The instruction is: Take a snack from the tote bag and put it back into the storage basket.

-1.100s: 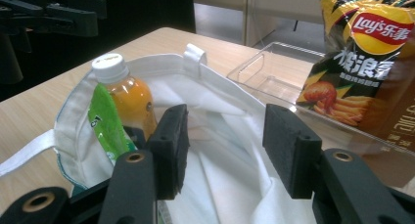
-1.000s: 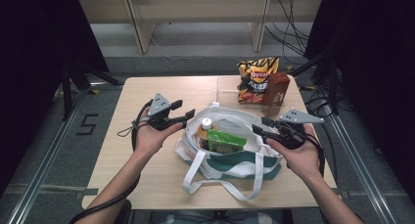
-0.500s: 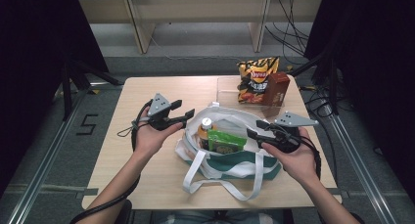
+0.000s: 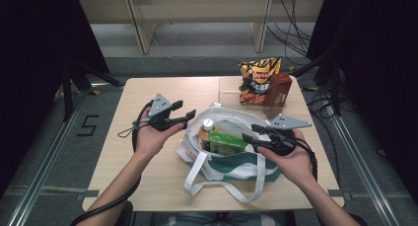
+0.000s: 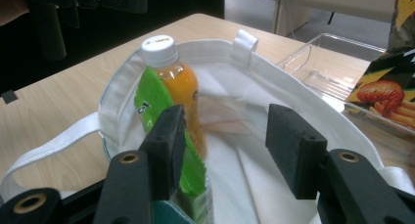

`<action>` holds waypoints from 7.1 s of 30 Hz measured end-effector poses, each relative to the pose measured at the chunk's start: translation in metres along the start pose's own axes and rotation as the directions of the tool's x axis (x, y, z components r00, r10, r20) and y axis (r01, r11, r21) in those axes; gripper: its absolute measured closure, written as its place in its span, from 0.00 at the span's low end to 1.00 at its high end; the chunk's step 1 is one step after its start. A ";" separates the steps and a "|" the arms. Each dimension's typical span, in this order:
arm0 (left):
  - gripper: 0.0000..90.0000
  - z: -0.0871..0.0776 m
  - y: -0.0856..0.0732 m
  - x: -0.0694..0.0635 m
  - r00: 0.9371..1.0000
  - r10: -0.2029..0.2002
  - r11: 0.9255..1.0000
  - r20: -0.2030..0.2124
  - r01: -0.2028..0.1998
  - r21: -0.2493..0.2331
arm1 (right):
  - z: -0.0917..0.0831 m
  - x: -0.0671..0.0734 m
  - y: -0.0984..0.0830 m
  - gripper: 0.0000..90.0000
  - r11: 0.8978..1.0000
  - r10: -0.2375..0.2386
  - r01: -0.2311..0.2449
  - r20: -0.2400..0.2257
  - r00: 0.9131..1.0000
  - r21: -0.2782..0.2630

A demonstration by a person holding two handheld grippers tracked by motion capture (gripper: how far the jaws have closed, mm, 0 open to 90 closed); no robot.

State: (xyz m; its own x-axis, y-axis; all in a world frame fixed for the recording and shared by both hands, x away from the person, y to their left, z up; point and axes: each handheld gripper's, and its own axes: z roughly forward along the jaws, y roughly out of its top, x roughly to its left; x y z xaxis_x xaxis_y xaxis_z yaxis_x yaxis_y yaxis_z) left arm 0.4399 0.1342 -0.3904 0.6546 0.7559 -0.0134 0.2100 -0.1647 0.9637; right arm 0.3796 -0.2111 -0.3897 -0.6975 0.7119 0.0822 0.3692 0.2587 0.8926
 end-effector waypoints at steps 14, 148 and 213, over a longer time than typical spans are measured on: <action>0.43 0.000 0.000 0.000 1.000 0.001 1.000 0.003 -0.001 0.001 | 0.010 0.002 -0.006 0.57 0.999 -0.007 0.008 -0.032 0.999 0.036; 0.43 0.000 0.001 0.000 1.000 -0.005 1.000 -0.009 0.005 -0.007 | -0.067 -0.021 0.059 1.00 0.941 -0.213 0.270 0.264 0.941 -0.202; 0.43 -0.001 0.001 0.002 1.000 -0.012 1.000 -0.013 0.011 -0.017 | 0.002 -0.082 0.101 1.00 0.961 -0.153 0.219 0.335 0.930 -0.168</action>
State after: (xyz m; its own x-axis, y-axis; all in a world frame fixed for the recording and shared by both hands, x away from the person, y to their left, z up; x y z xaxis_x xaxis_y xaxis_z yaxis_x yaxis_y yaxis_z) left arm 0.4407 0.1361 -0.3896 0.6428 0.7657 -0.0211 0.2050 -0.1454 0.9679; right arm 0.4753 -0.2425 -0.3073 -0.4991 0.8410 -0.2087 0.0997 0.2949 0.9503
